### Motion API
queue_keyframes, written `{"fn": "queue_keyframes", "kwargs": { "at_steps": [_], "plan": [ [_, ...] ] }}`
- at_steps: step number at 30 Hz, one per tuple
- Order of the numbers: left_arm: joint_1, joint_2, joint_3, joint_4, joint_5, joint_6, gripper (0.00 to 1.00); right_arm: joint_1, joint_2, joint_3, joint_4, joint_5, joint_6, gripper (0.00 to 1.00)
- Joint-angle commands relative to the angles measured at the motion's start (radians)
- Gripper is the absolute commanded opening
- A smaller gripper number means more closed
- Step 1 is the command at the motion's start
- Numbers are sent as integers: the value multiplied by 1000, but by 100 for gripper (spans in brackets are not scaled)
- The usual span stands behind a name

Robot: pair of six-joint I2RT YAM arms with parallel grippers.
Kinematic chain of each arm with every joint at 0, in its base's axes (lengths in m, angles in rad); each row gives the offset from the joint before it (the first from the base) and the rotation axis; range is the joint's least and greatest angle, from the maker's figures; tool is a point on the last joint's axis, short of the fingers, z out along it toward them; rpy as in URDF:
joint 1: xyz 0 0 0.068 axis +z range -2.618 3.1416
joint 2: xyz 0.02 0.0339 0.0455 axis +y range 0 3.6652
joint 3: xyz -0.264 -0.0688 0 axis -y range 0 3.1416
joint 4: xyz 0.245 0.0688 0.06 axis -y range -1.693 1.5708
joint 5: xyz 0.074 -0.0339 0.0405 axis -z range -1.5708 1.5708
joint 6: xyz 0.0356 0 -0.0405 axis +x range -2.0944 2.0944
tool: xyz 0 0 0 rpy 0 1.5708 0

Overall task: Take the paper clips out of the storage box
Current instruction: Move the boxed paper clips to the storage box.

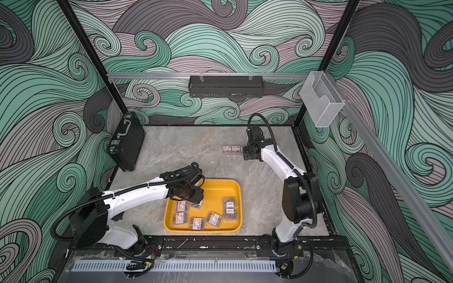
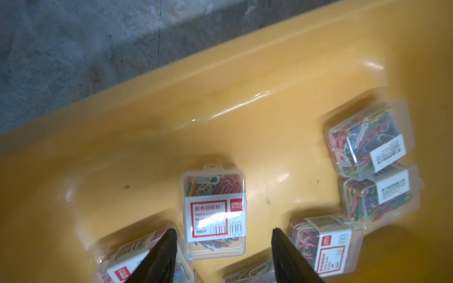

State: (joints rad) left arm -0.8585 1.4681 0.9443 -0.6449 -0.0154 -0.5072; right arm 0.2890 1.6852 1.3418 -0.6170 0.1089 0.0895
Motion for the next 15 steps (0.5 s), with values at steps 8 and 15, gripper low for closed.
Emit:
{"fn": "queue_keyframes", "kwargs": {
  "at_steps": [8,15],
  "plan": [
    [13,54,1,-39,-17,-9,64,10,-11,0,-13,4,13,61],
    [16,93,6,-33,0,-11,63,10,-24,1,-18,13,7,62]
  ]
}}
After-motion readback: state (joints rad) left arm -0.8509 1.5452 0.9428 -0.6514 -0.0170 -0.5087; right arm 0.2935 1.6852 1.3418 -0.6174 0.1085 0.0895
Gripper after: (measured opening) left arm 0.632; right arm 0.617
